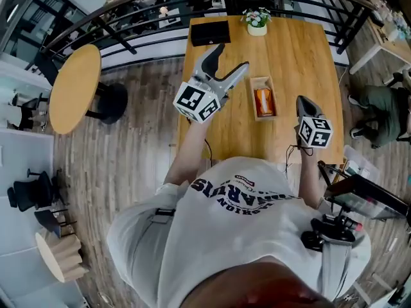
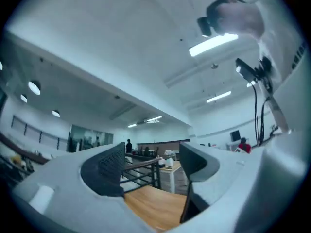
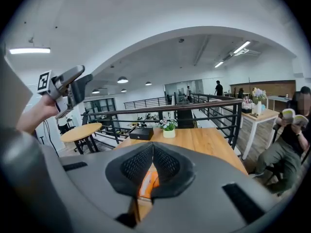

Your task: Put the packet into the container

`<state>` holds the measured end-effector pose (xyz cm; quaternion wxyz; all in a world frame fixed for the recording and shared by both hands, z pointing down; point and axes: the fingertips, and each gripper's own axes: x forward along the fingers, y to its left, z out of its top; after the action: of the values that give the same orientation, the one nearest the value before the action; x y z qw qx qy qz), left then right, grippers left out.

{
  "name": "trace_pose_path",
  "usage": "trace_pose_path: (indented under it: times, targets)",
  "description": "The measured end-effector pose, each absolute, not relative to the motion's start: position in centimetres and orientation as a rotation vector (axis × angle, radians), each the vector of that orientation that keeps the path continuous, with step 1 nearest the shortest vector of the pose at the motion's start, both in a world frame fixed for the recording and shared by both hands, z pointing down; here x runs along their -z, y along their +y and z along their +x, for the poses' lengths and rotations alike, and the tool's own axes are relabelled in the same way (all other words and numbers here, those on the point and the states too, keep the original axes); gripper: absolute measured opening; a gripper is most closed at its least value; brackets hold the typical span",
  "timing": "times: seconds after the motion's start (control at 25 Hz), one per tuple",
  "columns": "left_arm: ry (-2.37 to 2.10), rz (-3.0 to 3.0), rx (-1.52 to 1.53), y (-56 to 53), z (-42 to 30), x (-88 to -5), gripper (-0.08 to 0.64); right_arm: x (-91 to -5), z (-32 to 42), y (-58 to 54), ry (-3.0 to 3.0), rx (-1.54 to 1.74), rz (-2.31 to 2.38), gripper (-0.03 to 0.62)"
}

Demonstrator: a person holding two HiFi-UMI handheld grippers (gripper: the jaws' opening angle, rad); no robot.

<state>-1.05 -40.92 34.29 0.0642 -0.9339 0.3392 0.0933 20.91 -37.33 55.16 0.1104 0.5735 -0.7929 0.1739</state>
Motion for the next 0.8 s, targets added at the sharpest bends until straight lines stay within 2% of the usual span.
trace_pose_path:
  times: [0.24,0.48,0.76,0.8]
  targets:
    - [1.225,-2.506,-0.149,-37.1,-8.0,-33.0,0.351,-51.7,18.4,-41.1,-2.452,-0.437,1.62,0.009]
    - [1.313,-2.505,-0.105,-36.8,-9.4,-34.4,0.351,-51.1,14.5,-42.0,-2.505,-0.372,1.504,0.009]
    - [1.392,-2.478,-0.037,-37.1,-10.2,-35.0,0.347,-50.5,14.1,-42.0,-2.492,-0.301,1.504,0.009]
    - [1.441,-2.468,-0.023,-37.2,-10.7,-35.3,0.128,-50.5,14.1,-41.9,-2.495,-0.298,1.508,0.009]
